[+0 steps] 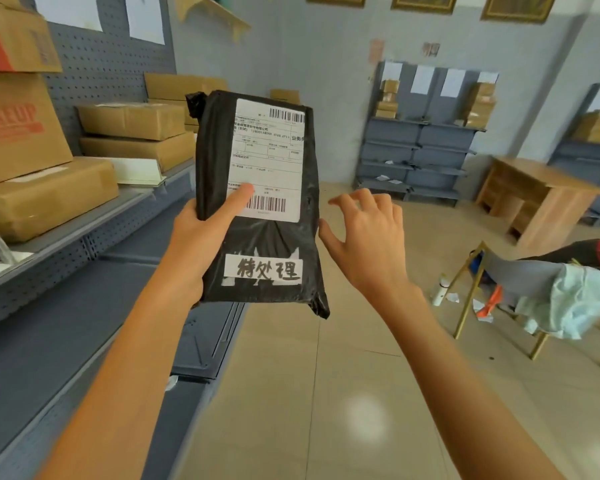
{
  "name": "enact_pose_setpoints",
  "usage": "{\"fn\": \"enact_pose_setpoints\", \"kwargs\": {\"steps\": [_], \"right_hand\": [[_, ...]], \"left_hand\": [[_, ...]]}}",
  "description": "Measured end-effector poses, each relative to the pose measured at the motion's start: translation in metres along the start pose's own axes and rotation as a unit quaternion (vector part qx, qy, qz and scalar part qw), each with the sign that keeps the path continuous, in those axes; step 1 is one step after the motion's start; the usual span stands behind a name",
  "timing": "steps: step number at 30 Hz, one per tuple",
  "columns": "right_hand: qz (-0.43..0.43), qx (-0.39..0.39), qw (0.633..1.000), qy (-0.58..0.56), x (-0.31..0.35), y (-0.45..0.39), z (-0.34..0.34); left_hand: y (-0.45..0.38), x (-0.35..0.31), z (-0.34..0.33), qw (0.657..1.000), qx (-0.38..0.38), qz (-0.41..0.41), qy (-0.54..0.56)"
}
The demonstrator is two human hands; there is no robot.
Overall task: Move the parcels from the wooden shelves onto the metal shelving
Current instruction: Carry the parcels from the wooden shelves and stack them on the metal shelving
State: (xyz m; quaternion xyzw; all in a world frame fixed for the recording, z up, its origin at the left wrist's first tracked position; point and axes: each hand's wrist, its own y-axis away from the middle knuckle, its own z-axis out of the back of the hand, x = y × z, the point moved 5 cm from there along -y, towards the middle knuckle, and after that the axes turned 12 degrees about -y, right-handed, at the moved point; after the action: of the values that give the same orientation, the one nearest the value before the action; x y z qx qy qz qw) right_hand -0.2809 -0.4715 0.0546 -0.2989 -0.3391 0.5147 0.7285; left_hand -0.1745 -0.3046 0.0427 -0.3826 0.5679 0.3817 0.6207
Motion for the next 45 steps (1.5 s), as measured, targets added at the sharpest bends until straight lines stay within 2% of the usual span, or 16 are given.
{"fn": "enact_pose_setpoints", "kwargs": {"steps": [10, 24, 33, 45], "right_hand": [[-0.020, 0.031, 0.999, 0.007, -0.071, -0.059, -0.083], [0.044, 0.035, 0.997, -0.056, -0.194, -0.216, -0.231], [0.065, 0.069, 0.989, -0.116, -0.219, -0.288, -0.337], [0.082, 0.004, 0.988, -0.130, -0.230, -0.426, -0.469]], "left_hand": [[-0.111, 0.020, -0.052, 1.000, 0.016, 0.018, -0.017], [-0.301, 0.014, -0.136, 0.996, -0.083, 0.033, 0.006], [-0.409, 0.022, -0.134, 0.989, -0.143, 0.045, 0.018], [-0.605, 0.005, -0.115, 0.988, -0.149, -0.018, 0.046]]}}
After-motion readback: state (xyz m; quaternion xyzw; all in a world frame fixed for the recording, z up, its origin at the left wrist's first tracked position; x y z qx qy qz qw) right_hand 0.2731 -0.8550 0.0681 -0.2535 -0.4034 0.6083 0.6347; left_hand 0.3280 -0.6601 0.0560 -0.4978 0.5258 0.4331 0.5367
